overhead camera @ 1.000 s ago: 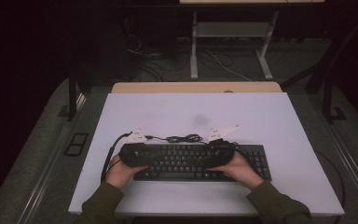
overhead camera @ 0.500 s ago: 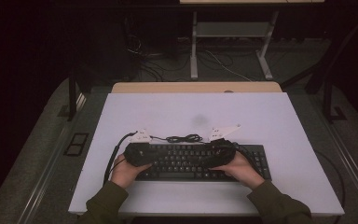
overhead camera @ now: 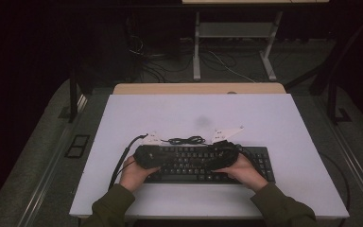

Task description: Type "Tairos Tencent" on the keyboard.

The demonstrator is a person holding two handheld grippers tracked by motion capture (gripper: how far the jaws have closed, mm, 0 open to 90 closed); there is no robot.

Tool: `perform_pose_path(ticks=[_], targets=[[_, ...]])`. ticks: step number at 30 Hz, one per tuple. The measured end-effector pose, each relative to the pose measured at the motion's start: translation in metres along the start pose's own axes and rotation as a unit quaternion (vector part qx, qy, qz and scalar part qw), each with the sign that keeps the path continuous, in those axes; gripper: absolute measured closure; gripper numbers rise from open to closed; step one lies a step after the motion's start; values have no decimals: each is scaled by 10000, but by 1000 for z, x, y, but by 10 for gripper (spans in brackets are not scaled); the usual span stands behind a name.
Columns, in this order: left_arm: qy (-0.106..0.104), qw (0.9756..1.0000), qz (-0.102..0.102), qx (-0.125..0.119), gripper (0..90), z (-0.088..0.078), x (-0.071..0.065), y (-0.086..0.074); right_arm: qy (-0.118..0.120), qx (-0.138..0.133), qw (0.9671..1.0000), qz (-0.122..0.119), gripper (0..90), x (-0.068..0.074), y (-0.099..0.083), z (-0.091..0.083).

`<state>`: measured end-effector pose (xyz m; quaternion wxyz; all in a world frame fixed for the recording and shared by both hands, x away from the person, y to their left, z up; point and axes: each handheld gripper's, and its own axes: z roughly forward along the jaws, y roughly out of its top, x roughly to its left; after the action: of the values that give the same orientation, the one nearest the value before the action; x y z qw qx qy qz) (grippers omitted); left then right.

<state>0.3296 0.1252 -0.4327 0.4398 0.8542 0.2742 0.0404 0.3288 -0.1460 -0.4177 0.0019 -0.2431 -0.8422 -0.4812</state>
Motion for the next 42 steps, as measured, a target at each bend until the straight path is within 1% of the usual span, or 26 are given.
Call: perform_pose_path(ticks=[8,10,13,14,15,16,17,19,21,25,27,31,33,36,39,42], targets=[[56,10000,-24,20,889,4,1,-1,-7,20,10000,5,408,0,0,0],[69,10000,4,53,889,5,2,-1,-6,17,10000,11,408,0,0,0],[53,10000,-18,44,890,6,2,-2,-14,12,10000,4,408,0,0,0],[52,10000,10,66,889,6,2,-2,-11,10,10000,5,408,0,0,0],[75,9999,-16,94,890,7,1,-2,-12,10,10000,4,408,0,0,0],[73,9999,7,99,890,7,2,-3,-11,5,10000,10,408,0,0,0],[49,9999,-32,96,890,7,2,-3,-7,2,10000,15,408,0,0,0],[68,9999,-16,101,890,6,2,-2,-15,-8,10000,3,408,0,0,0],[60,9999,22,87,890,5,2,-2,-22,-17,10000,7,408,0,0,-1],[49,10000,3,-21,890,1,1,0,-28,-14,10000,16,408,-1,0,-2],[44,10000,49,-45,890,-1,1,1,-33,-33,10000,18,408,-1,0,-1],[20,9999,37,-91,888,-5,2,2,-29,-22,10000,17,407,-1,0,-1],[10,10000,20,-94,872,-6,2,2,-29,-16,10000,25,405,-1,0,-1],[24,10000,23,-89,814,-8,2,2,-36,-18,10000,24,394,-2,0,-2],[50,9999,-6,-111,732,-9,2,2,-70,-34,10000,33,382,-3,0,-2],[76,9999,36,-83,646,-9,2,1,-96,-28,9999,34,370,-4,-1,-2]])
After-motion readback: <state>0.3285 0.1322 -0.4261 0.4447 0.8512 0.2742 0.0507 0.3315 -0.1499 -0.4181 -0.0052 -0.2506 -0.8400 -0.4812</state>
